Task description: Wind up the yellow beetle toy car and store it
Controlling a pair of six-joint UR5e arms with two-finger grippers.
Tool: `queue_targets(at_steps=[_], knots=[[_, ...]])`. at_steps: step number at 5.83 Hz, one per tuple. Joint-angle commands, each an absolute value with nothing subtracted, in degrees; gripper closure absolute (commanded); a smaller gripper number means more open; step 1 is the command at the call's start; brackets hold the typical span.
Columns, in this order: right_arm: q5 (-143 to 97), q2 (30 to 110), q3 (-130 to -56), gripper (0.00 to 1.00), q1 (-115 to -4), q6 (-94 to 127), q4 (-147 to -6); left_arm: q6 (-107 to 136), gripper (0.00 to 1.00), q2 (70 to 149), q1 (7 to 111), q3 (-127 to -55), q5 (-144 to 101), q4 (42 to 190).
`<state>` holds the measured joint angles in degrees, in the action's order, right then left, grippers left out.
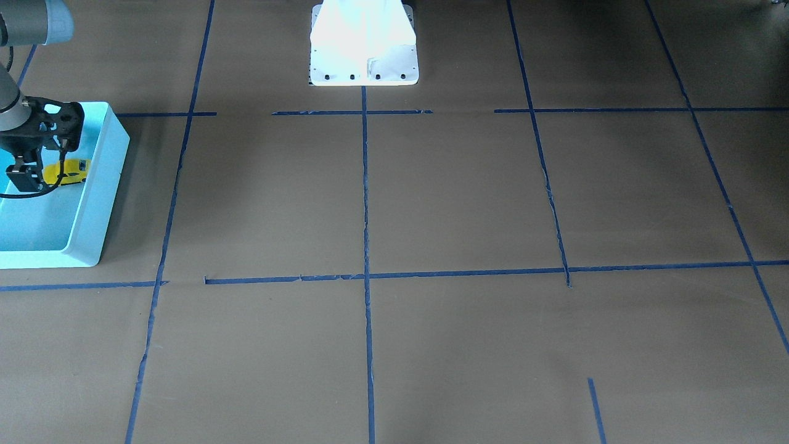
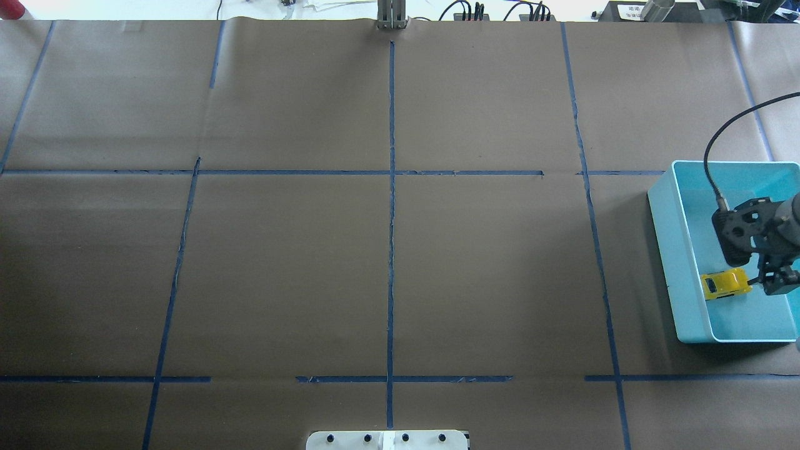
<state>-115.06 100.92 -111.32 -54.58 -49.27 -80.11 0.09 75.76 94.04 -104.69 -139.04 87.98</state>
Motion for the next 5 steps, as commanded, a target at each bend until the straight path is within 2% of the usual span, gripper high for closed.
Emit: queue_targets(at_steps=[1, 3, 5], knots=[[-122.84, 97.5, -110.74, 0.0, -73.37, -49.31, -90.35, 0.09, 0.0, 75.76, 94.04, -104.5, -139.04, 88.07], [-124.01, 95.89, -110.31, 0.0, -83.97, -45.82, -95.89, 0.09, 0.0, 75.76, 94.04, -104.33, -138.96, 88.07], [-128.89, 98.07, -109.52, 0.0, -88.05, -18.46, -95.89, 0.09, 0.0, 75.85, 94.04, -104.06, -138.96, 88.15]])
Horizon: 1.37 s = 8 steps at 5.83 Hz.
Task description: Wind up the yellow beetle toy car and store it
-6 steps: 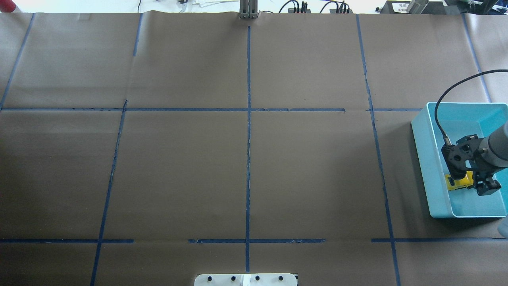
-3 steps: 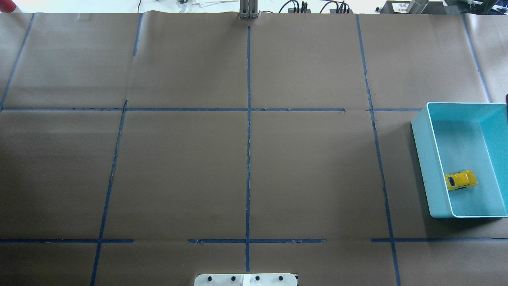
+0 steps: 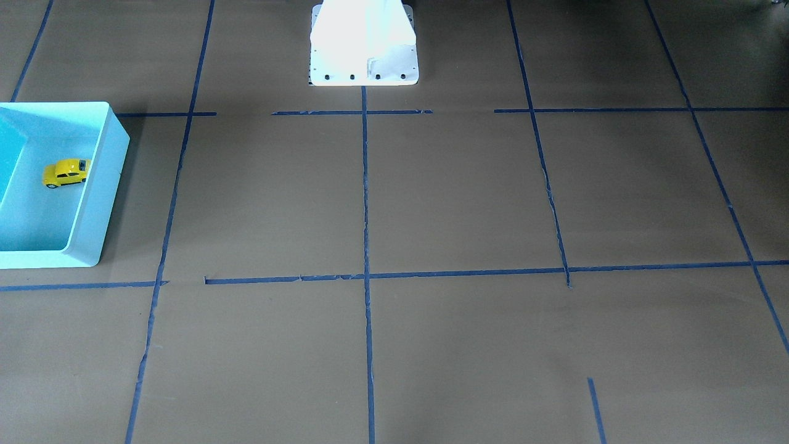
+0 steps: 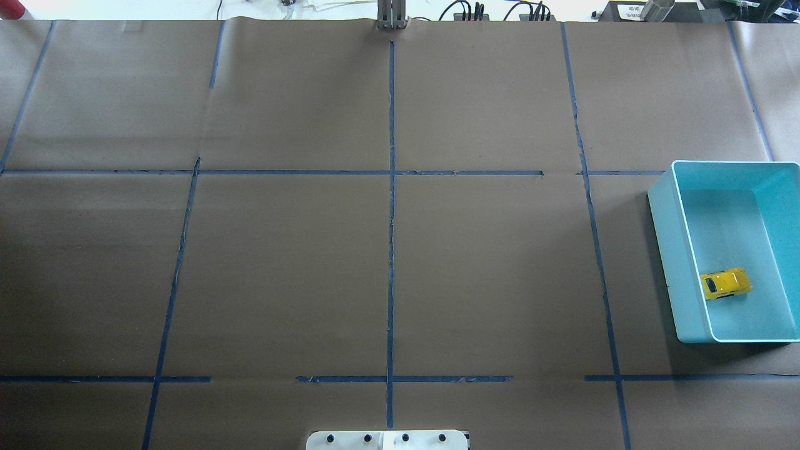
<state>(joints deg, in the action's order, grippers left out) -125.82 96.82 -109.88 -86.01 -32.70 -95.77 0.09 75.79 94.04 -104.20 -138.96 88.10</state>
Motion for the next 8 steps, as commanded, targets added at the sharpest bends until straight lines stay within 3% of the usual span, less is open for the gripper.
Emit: queue_targets(at_steps=[1, 5, 8], knots=[[-132.59, 100.78, -109.51, 0.0, -88.68, -0.36, -95.71, 0.09, 0.0, 75.85, 94.04, -104.06, -138.96, 88.24], [-132.63, 100.72, -106.96, 0.0, -90.78, 6.95, -95.01, 0.09, 0.0, 75.85, 94.04, -104.24, -138.96, 88.33], [-132.54, 101.07, -103.98, 0.0, -95.44, -4.38, -95.19, 0.09, 0.0, 75.85, 94.04, -104.32, -138.96, 88.42]])
